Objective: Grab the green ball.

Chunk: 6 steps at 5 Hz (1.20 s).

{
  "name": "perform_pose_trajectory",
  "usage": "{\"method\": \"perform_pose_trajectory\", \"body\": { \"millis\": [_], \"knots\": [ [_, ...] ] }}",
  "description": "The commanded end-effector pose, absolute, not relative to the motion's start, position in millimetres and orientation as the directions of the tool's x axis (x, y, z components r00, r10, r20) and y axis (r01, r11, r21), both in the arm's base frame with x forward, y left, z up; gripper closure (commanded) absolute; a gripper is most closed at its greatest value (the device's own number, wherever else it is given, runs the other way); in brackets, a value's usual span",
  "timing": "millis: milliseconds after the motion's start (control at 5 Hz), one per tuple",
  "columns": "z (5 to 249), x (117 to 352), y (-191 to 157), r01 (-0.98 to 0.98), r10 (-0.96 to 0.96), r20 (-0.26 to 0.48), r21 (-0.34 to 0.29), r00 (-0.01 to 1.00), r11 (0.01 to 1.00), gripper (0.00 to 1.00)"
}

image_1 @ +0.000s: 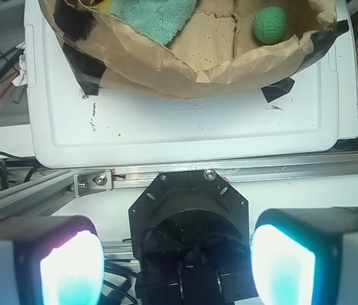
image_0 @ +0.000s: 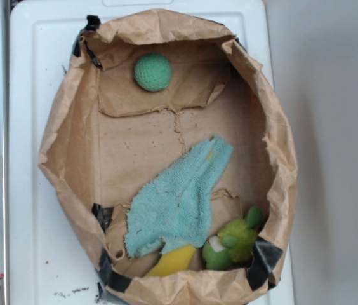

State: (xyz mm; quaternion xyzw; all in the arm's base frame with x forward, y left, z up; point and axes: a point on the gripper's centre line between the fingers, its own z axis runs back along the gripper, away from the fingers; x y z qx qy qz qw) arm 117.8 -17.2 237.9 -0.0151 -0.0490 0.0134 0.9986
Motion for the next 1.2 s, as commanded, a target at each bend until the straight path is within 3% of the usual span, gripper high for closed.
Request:
{"method": "perform_pose_trajectory", "body": {
  "millis": [0,200,400,800,1000],
  "knots": [
    [238,118,-17,-0.025,0.028,0.097,-0.031,0.995,0.999,0.0],
    [205,168,-22,-0.218,0.219,0.233,-0.031,0.947,0.975,0.0],
    [182,220,-10,-0.376,0.378,0.305,-0.069,0.874,0.924,0.0],
    [158,306,24,-0.634,0.64,0.356,-0.152,0.681,0.759,0.0],
    [151,322,48,-0.727,0.72,0.378,-0.155,0.582,0.669,0.0]
  ]
}}
